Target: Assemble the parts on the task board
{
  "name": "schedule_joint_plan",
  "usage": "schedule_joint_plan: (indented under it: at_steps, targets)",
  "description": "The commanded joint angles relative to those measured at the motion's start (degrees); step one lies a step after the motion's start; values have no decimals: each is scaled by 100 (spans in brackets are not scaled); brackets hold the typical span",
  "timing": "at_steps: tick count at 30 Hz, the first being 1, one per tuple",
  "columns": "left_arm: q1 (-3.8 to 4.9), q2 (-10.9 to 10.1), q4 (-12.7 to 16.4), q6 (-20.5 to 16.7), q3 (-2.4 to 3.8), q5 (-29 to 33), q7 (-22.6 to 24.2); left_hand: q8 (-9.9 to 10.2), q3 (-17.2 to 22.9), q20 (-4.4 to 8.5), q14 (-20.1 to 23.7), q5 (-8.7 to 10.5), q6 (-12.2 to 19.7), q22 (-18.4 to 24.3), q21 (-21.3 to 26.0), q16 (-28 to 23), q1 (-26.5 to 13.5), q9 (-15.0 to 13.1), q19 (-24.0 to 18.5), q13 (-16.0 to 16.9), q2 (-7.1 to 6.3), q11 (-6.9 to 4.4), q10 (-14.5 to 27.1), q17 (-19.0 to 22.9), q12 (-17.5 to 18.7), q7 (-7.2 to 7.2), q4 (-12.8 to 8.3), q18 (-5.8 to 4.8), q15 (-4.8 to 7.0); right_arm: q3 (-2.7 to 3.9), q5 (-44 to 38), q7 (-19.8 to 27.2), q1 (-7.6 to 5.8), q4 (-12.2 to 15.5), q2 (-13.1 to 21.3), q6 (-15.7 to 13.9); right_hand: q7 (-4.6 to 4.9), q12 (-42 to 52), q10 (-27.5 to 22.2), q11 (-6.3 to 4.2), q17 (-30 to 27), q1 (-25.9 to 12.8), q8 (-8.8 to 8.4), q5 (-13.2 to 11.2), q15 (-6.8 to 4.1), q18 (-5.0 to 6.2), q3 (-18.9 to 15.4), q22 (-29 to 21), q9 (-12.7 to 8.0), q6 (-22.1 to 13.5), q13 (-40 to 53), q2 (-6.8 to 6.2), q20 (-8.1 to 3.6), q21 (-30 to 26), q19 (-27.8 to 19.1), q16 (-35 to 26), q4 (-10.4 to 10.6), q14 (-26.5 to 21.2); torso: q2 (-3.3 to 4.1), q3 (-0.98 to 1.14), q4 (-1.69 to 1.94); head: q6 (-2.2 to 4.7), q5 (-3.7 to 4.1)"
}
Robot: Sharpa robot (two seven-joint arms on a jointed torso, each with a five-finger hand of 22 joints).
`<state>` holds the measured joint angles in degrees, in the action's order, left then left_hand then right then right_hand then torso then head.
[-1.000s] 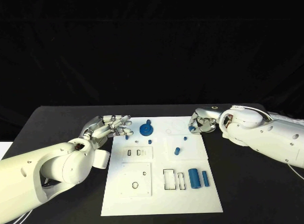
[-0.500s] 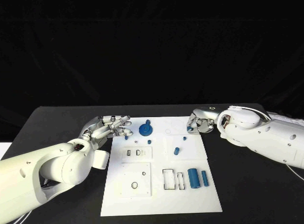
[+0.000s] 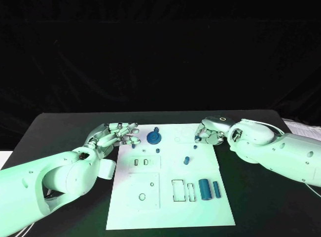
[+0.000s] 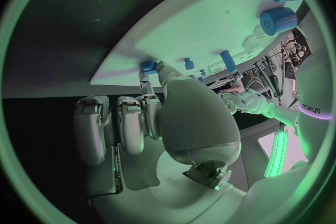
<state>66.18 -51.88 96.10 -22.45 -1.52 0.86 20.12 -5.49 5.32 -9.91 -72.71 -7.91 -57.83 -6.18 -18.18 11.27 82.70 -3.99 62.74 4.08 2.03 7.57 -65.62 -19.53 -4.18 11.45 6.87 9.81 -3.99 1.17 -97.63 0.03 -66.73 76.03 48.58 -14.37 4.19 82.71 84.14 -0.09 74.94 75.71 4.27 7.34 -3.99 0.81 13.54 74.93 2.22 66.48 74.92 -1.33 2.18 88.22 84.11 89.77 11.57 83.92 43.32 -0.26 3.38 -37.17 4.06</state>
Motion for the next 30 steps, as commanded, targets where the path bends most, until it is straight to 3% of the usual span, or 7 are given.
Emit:
schedule_joint_plan:
  at_steps: [1,7,17,25,28,30]
  targets:
    - [3,25,-17,56,3,-32,10,25,29,9,6,-26,24,4,8,-21,32,-5,16,-5,9,14,37,-9,21,11,-10,64,20,7,-100,-144,21,170,38,-586,72,26,386,38,1506,20,9,42,48,-12,4,1230,193,130,1216,1,46,23,441,23,18,608,-7,-3,0,15,-2]
    - [-2,61,-62,116,1,52,9,29,29,8,5,-22,30,5,7,-25,22,-4,15,-6,0,17,41,-13,23,16,-7,62,17,48,-6,-148,21,475,128,-1042,67,35,389,35,1506,28,6,101,50,-14,17,1238,196,143,1220,2,49,28,446,23,33,608,-14,-7,-10,55,-21]
    - [-31,123,-167,290,-8,253,-36,8,38,12,-48,-17,-11,-2,-11,-7,-46,-12,35,0,-13,2,-3,-52,2,-2,30,64,27,75,219,24,36,1038,264,-1637,65,34,389,33,1506,54,-3,144,49,-15,21,1244,197,143,1220,-34,51,31,450,23,25,608,-92,-18,-13,60,-84]
    - [-87,147,-175,524,-47,720,-264,26,-3,225,-818,-8,-30,-230,-481,792,-372,-4,614,171,-69,-227,-666,-581,-325,-158,258,71,275,93,348,161,172,1743,353,-2048,65,32,389,32,1506,83,-10,180,48,-15,31,1245,198,146,1219,-57,51,32,451,23,12,608,-174,-31,-14,40,-161]
    - [-128,144,-142,624,-60,854,-350,48,-47,353,-1054,-16,-19,-437,-844,1634,-526,-6,888,388,-70,-341,-976,-1193,-643,-244,400,46,394,98,365,216,268,2010,364,-2211,66,23,386,32,1506,88,-11,183,48,-15,30,1245,198,146,1216,-65,51,32,451,23,8,608,-210,-33,-21,4,-219]
    - [-160,136,-107,690,-65,935,-391,62,-114,441,-1311,-6,-4,-625,-1168,3752,-695,-6,1103,612,-59,-398,-1194,-3074,-966,-288,532,52,456,100,371,247,320,2143,365,-2298,65,27,387,32,1506,95,-13,189,48,-15,32,1246,198,145,1217,-71,51,32,451,23,4,608,-230,-35,-20,-13,-264]
